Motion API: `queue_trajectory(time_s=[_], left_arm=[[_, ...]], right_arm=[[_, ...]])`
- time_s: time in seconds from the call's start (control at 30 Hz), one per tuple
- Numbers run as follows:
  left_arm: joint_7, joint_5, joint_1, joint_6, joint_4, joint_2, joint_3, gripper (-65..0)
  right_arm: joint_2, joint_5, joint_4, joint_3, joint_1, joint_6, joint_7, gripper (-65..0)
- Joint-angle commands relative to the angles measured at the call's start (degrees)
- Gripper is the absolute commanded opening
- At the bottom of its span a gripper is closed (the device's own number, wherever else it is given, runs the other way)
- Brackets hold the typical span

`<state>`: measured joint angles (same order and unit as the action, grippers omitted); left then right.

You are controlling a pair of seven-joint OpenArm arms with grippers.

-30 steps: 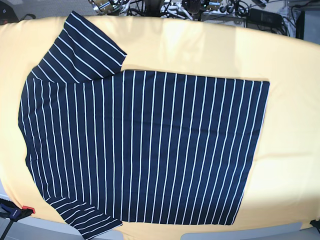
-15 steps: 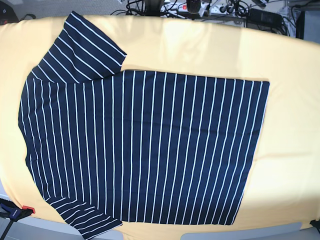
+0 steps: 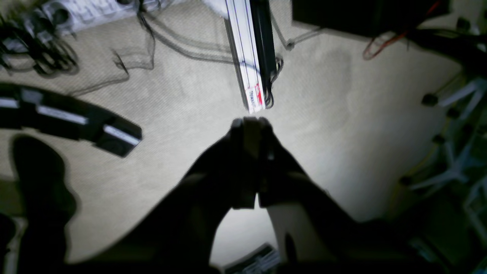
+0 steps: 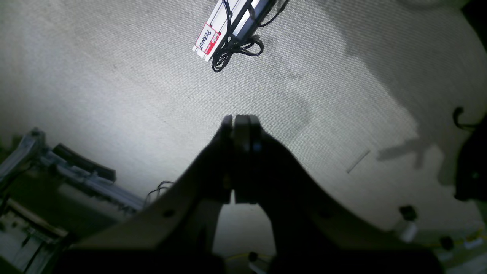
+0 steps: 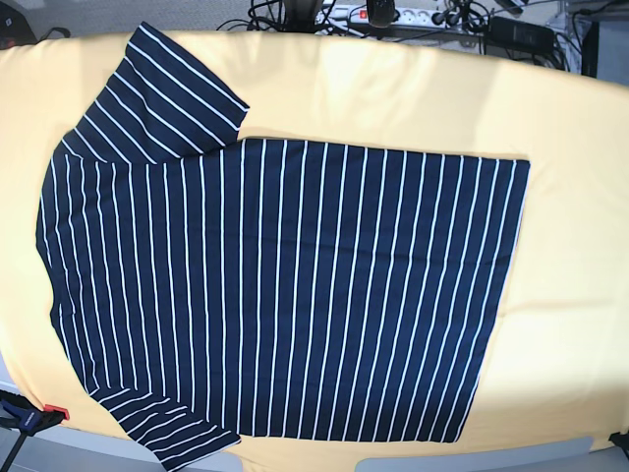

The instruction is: Fold the T-shirt properly

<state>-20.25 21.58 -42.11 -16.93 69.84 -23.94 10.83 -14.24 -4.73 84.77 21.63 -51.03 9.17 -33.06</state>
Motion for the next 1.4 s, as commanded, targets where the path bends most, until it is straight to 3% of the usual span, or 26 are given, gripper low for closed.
queue_trajectory(time_s=[0.0, 0.27, 0.5, 0.73, 0.93, 1.17, 1.23, 1.37], left_arm=[[-0.5, 0.1, -3.1, 0.0, 3.3, -1.8, -0.2, -65.0], [-4.3, -0.3, -18.1, 2.0, 28.2, -7.7, -7.7, -65.0], [-6.4, -0.7, -26.2, 1.9, 43.1, -8.0, -19.9, -65.0], [-8.4, -0.7, -26.7, 1.9, 51.1, -8.0, -29.2, -65.0], [-8.5, -0.7, -26.0, 1.3, 55.6, -8.0, -34.2, -65.0], [-8.2, -1.1, -25.5, 1.2, 60.7, -8.0, -37.6, -65.0], [-7.6, -3.0, -24.5, 1.0, 61.5, -8.0, -37.6, -65.0], [-7.6, -7.1, -20.7, 1.0, 61.5, -10.1, -37.6, -65.0]], right_arm=[[-0.7, 0.2, 3.3, 0.1, -2.7, 0.0, -0.8, -65.0], [-6.8, -2.2, 25.4, 0.1, -15.3, -8.7, -4.5, -65.0], [-8.8, -16.4, 35.1, 0.1, -22.5, -15.8, -6.1, -65.0], [-10.4, -32.5, 37.6, 0.1, -22.5, -27.2, -9.1, -65.0], [-10.4, -42.7, 40.5, -0.4, -22.5, -31.0, -9.7, -65.0], [-10.4, -43.2, 50.2, -7.5, -22.4, -33.4, -5.4, -65.0], [-10.4, -41.7, 50.2, -10.9, -22.2, -33.0, -2.9, -65.0], [-10.4, -36.4, 50.2, -17.9, -18.8, -28.5, 1.8, -65.0]])
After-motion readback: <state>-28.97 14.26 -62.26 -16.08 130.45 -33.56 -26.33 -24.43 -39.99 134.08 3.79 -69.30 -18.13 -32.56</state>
